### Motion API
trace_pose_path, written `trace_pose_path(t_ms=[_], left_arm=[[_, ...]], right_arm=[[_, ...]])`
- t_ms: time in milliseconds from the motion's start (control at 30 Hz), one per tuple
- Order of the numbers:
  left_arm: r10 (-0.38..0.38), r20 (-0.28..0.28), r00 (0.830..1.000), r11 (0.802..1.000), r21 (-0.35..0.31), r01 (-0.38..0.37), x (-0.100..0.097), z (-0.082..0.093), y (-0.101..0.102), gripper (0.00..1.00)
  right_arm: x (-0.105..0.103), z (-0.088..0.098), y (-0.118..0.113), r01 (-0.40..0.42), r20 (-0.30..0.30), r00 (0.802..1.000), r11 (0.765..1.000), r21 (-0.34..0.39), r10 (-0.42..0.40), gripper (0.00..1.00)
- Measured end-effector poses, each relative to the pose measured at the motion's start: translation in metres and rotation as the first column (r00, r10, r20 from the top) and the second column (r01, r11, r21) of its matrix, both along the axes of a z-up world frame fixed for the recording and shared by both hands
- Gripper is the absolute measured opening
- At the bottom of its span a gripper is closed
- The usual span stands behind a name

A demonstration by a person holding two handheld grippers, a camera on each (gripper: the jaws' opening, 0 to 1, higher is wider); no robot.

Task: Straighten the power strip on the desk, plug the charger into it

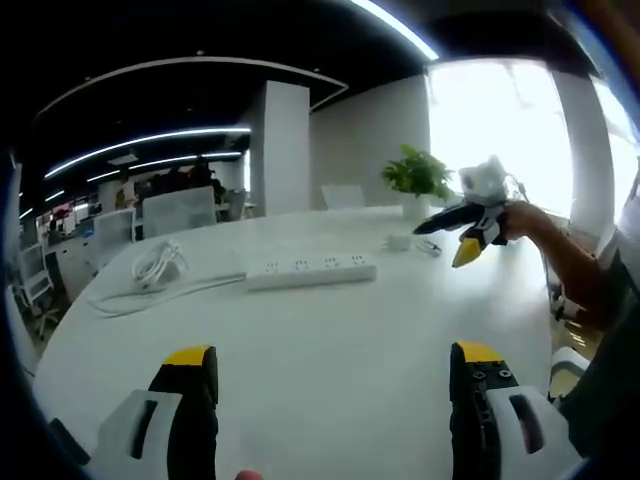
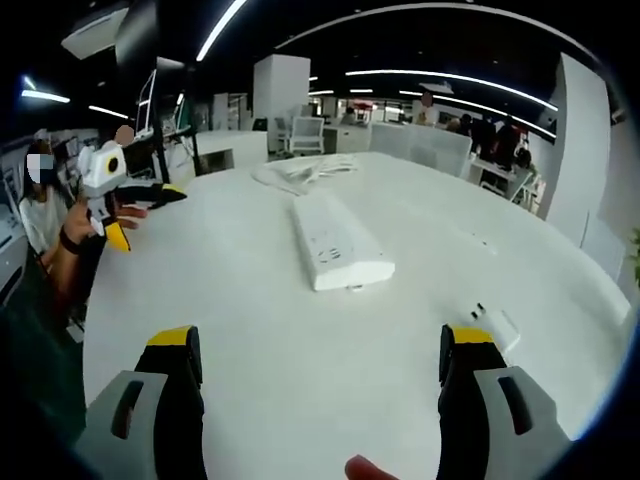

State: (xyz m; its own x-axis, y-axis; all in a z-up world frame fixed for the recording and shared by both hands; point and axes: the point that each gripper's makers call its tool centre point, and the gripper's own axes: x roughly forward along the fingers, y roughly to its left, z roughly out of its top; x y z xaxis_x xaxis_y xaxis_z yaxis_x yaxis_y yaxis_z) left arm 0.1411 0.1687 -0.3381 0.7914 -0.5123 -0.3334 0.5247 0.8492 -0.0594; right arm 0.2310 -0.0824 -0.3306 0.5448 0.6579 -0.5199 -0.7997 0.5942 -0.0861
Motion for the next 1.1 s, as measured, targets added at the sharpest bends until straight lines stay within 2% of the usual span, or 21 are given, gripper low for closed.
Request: trace_pose_path(t_ms=[433, 1100], left_arm=[[0.014, 0.001, 1.000, 1.000, -0.012, -0.014, 0.003, -0.002, 0.004, 1.00], [0.028, -0.005, 1.000, 0.999, -0.030, -0.028, 0.009, -0.009, 0.013, 1.00]], right_arm=[[0.019, 0.005, 0.011, -0.028, -0.010, 1.000, 1.000, -0.003, 0.028, 0.99], [0.035, -0.002, 0.031, -0.076, -0.036, 0.996, 0.997, -0.030, 0.075, 0.99]])
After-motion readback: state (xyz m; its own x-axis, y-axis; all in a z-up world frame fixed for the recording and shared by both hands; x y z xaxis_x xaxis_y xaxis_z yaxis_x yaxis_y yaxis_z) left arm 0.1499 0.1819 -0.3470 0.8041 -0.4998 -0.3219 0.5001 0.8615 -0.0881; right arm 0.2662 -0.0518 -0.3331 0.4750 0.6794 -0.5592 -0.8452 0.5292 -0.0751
